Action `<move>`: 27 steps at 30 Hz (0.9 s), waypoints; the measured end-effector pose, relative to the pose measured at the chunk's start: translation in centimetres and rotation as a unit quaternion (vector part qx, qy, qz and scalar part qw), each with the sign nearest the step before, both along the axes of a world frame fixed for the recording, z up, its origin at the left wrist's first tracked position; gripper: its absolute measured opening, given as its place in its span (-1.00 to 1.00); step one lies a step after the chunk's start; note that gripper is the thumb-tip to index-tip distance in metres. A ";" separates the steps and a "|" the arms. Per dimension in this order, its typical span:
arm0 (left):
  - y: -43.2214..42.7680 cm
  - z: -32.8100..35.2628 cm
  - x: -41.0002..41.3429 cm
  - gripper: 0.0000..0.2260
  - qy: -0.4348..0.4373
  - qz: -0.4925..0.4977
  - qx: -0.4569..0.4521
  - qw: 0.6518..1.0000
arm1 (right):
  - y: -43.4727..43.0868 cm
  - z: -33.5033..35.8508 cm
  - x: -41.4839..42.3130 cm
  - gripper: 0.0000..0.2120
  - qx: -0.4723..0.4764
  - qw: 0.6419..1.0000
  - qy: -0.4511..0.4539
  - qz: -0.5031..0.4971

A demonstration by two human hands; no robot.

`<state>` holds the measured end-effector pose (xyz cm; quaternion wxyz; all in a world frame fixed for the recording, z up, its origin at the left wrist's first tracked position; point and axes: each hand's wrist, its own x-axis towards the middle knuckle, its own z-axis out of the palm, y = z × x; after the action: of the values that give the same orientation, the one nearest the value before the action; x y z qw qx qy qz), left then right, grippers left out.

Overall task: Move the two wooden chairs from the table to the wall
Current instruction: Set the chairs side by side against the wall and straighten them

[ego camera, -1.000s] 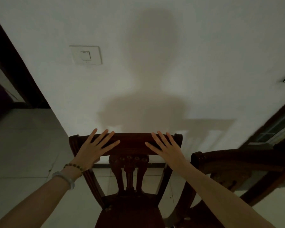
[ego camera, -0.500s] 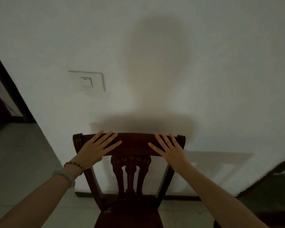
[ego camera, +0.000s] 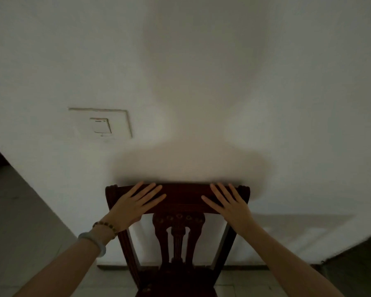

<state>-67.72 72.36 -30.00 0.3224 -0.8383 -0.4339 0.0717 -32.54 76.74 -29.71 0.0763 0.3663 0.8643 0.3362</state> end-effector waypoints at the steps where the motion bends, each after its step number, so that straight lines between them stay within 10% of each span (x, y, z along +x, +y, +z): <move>1: 0.2 -0.1 -0.1 0.14 -0.005 0.000 0.001 1.000 | 0.2 0.0 0.0 0.00 0.005 1.000 -0.001 0.001; 15: -5.5 6.6 2.8 -0.03 -0.063 0.031 -0.018 0.997 | -6.8 6.7 3.4 -0.08 -0.021 0.995 0.093 -0.008; 27: -31.6 14.7 17.8 -0.26 -0.209 0.019 0.093 0.973 | -32.0 17.1 17.1 -0.11 -0.032 0.978 0.199 0.048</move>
<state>-49.88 40.79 -15.33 0.2999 -0.7924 -0.5123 -0.1402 -15.40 44.77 -12.56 -0.1016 0.3814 0.8890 0.2324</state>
